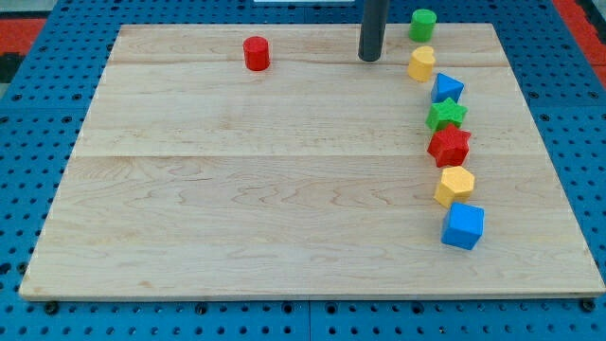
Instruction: Push the yellow heart to the center
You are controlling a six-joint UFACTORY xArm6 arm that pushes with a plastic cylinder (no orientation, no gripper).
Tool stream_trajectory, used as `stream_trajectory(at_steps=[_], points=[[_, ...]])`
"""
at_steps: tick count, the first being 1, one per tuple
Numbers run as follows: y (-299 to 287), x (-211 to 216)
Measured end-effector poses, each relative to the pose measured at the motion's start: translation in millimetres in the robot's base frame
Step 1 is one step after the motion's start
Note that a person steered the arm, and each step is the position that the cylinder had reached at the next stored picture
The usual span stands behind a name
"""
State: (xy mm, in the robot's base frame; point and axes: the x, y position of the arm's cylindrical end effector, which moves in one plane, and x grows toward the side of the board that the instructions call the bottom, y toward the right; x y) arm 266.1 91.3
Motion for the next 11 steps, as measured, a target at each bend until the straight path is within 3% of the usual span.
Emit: stream_trajectory(at_steps=[1, 2, 3, 4, 5, 6, 7, 9, 10, 11], points=[[0.1, -19.9], [55.2, -33.5], [77.5, -8.5], [41.0, 16.0], [13.6, 10.9], [68.6, -39.4], [129.1, -12.5], [50.2, 49.3], [55.0, 56.9], [24.2, 87.1]])
